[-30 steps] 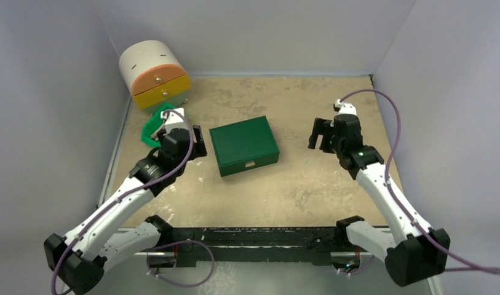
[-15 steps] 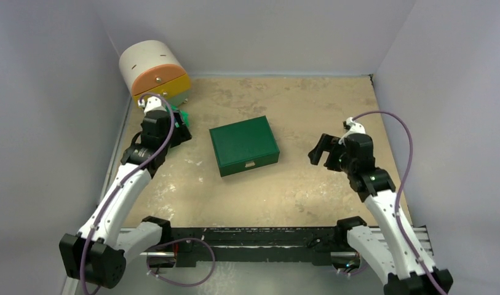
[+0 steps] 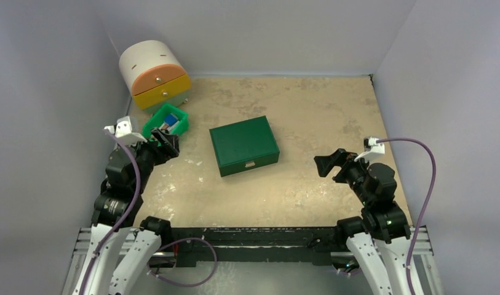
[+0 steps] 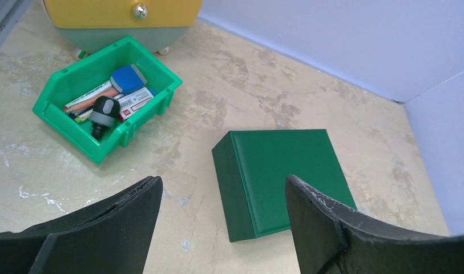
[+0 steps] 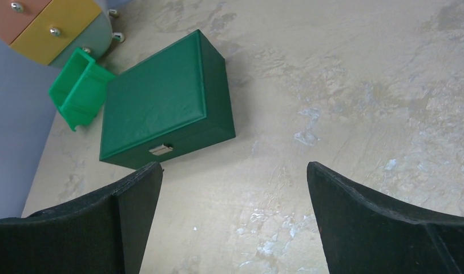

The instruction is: Organize the mixed jewelry

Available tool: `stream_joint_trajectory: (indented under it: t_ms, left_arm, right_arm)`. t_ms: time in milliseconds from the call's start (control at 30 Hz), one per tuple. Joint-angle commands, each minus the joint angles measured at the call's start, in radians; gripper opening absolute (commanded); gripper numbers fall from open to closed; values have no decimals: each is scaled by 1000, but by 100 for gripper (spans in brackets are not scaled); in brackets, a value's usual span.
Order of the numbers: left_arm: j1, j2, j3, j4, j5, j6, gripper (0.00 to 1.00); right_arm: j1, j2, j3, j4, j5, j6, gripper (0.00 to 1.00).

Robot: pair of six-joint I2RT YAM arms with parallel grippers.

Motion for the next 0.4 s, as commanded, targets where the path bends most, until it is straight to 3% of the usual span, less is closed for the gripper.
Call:
stream_joint_trajectory:
  t_ms: [0, 167, 267, 367]
  left_arm:
    - [3, -69, 8, -22, 38, -8, 79]
    - [2, -123, -18, -39, 30, 16, 79]
    - [2, -160, -64, -11, 47, -2, 79]
    - [1, -173, -68, -16, 35, -5, 79]
  right_arm:
    - [-6, -37, 29, -7, 20, 10, 99]
    - [-5, -16, 81, -35, 71, 0, 99]
    - [-6, -29, 68, -18, 11, -27, 99]
    - [-6, -32, 79, -35, 98, -1, 99]
